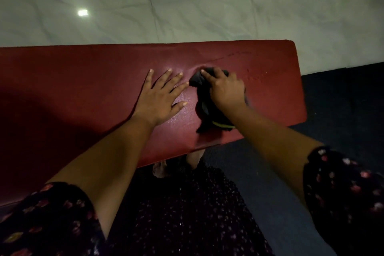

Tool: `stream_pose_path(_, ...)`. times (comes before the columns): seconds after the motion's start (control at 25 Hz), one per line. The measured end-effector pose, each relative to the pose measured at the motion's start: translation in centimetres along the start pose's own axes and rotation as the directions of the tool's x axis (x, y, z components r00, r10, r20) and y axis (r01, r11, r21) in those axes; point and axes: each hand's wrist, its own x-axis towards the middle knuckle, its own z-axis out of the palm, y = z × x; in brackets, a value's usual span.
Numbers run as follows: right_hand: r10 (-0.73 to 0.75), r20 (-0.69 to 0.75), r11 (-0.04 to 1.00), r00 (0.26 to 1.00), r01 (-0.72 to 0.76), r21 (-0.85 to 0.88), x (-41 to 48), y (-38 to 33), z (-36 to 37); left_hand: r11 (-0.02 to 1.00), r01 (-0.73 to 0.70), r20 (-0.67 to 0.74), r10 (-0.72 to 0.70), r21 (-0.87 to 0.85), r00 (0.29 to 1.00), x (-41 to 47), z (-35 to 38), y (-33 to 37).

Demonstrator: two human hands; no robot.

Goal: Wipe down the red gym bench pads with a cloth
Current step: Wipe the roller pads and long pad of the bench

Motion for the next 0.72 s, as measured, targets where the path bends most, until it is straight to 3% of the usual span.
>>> stream_pose_path(0.12, 0.03, -0.042, 0.999, 0.999, -0.03, -0.009, 5.8, 0.1, -2.4, 1.0, -0.008, -0.04, 0.008, 0.012, 0.999, 0.1, 0.6, -0.1)
stream_pose_path(0.32, 0.235, 0.148, 0.957, 0.961, -0.255, 0.141, 10.7, 2.1, -3.3, 1.0, 0.001, -0.131, -0.001, 0.0, 0.991, 0.1, 0.9, 0.1)
stream_pose_path(0.48, 0.176, 0.198, 0.968, 0.964, -0.207, 0.145, 2.5, 2.6, -0.4, 0.999, 0.034, -0.134, -0.035, -0.011, 0.99, 0.9, -0.1, 0.6)
stream_pose_path(0.72, 0.153, 0.36, 0.979, 0.92, -0.19, 0.069, -11.5, 3.2, 3.8, 0.998, -0.039, -0.083, 0.044, 0.058, 0.996, 2.3, -0.1, 1.9)
